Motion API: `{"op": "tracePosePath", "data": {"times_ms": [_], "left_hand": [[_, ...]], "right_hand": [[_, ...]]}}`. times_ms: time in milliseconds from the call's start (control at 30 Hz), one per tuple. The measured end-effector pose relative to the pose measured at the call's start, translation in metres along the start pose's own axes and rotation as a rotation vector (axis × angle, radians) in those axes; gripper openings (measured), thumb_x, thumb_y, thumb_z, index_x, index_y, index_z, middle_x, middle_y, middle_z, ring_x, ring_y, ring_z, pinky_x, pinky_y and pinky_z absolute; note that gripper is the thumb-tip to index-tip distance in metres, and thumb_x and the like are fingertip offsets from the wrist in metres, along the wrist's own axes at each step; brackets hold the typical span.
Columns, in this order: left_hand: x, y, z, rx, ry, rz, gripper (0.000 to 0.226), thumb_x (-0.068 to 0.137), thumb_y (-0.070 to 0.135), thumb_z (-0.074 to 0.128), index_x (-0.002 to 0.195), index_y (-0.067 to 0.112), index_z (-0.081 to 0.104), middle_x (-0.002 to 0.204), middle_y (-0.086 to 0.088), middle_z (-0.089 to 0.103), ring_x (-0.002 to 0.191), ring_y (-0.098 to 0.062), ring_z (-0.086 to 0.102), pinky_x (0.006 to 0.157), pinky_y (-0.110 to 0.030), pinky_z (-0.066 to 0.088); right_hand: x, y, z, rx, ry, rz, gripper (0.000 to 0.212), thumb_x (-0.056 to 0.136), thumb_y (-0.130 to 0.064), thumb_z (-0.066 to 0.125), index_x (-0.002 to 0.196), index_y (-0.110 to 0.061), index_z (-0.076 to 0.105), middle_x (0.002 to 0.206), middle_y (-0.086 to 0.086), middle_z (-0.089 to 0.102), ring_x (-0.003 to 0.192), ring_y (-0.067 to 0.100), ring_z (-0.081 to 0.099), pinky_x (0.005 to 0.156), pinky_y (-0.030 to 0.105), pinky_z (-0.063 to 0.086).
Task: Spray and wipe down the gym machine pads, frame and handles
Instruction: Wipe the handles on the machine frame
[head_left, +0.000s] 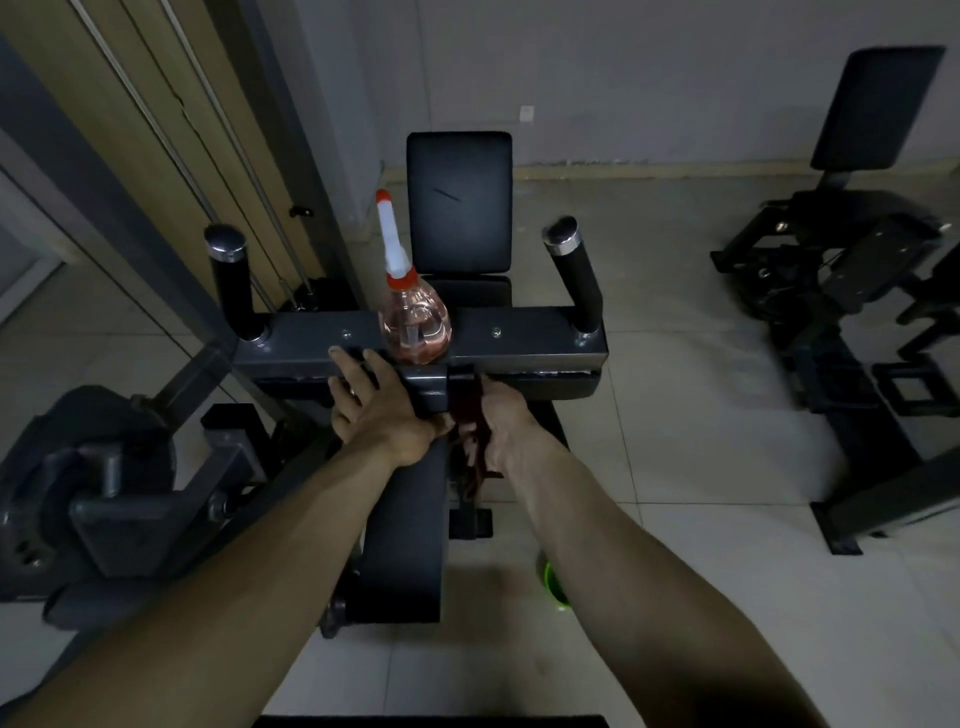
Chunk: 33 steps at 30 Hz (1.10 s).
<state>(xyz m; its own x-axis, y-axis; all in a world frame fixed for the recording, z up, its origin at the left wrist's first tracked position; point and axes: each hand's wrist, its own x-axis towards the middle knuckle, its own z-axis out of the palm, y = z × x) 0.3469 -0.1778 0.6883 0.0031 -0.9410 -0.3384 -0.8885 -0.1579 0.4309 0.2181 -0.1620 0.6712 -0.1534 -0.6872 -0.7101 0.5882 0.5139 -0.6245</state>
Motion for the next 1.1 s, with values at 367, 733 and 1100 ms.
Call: {"op": "tracePosePath", "data": {"times_ms": [367, 733, 1100], "left_hand": [[-0.088, -0.01, -0.044, -1.03, 0.076, 0.183, 0.019, 0.101, 0.047, 0.058, 0.104, 0.034, 0.071, 0.101, 0.014, 0.073, 0.096, 0.0, 0.066, 0.081, -0.028, 0.051], [-0.059, -0.009, -0.064, -1.608, -0.136, -0.35, 0.034, 0.093, 0.021, 0.068, 0.125, 0.007, 0.068, 0.112, -0.017, 0.075, 0.089, -0.031, 0.072, 0.065, -0.037, 0.059], [0.003, 0.002, -0.079, -1.687, -0.091, -0.331, 0.047, 0.078, 0.031, 0.085, 0.116, 0.006, 0.074, 0.112, -0.016, 0.076, 0.094, -0.032, 0.075, 0.065, -0.041, 0.062]], "right_hand": [[-0.103, 0.001, 0.0, 0.076, -0.131, -0.17, 0.039, 0.102, -0.042, 0.048, 0.115, -0.014, 0.071, 0.1, 0.013, 0.078, 0.094, 0.034, 0.074, 0.082, 0.048, 0.061], [-0.11, 0.0, 0.038, -0.594, -0.184, -0.613, 0.02, 0.093, -0.01, 0.066, 0.098, -0.023, 0.08, 0.097, 0.0, 0.079, 0.096, 0.015, 0.075, 0.092, 0.033, 0.06], [0.006, -0.053, 0.097, -0.73, -0.045, -0.813, 0.101, 0.072, -0.041, 0.078, 0.16, -0.033, 0.029, 0.142, 0.005, 0.057, 0.127, 0.024, 0.058, 0.111, 0.048, 0.048]]}}
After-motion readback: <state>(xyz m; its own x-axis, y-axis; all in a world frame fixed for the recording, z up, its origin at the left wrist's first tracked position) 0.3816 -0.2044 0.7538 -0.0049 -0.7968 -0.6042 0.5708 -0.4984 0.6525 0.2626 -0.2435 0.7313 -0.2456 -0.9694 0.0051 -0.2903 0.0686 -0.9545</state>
